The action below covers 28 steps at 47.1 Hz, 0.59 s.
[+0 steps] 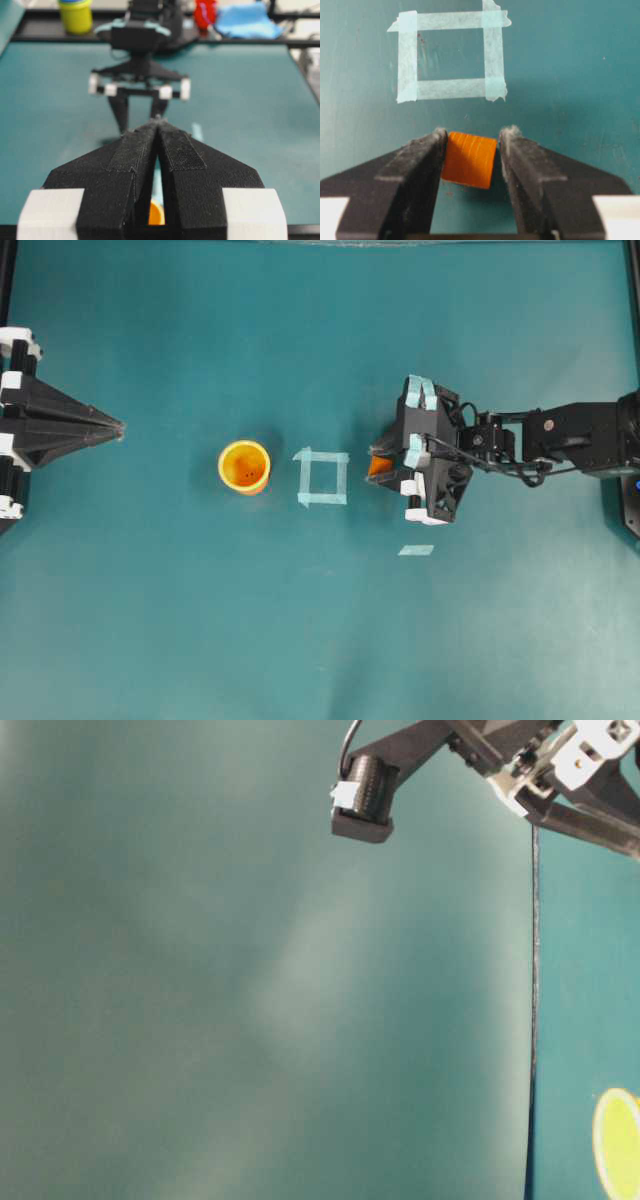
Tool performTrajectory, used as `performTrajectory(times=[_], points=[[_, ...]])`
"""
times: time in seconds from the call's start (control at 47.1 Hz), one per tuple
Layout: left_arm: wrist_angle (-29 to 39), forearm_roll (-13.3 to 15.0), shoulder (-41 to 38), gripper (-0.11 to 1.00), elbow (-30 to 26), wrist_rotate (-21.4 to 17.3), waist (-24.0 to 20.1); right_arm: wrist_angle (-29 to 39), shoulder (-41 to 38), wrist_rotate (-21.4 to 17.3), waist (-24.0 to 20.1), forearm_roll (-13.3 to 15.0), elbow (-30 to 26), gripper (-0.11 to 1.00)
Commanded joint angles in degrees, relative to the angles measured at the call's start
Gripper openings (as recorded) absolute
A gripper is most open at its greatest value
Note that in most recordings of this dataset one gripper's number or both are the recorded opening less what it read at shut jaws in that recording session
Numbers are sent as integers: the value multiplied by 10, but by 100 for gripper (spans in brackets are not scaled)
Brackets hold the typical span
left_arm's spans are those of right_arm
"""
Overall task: Move the block backward with right arm.
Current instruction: 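Lower the open right gripper around the orange block and close it, then lift the held orange block and carry it backward, away from the square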
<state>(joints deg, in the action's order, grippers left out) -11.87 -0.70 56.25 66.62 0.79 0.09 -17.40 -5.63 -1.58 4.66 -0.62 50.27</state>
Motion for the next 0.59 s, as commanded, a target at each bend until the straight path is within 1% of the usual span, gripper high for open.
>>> performTrajectory(times=[0.0,0.191,0.361,0.488,0.573], points=[[-3,-1,-2,0,-16,1,1,-3,4,-1,-1,-1,-10,53],[-2,-1,-3,0,-17,0,0,-2,-3,-2,-1,-2,-10,53],[9,-1,-3,0,-16,1,1,9,-3,-3,-1,-3,-10,49],[11,-1,-2,0,-17,1,0,24,-2,-14,-1,-3,-11,42],[11,-2,-2,0,-17,1,1,36,4,-28,-1,-2,-11,41]])
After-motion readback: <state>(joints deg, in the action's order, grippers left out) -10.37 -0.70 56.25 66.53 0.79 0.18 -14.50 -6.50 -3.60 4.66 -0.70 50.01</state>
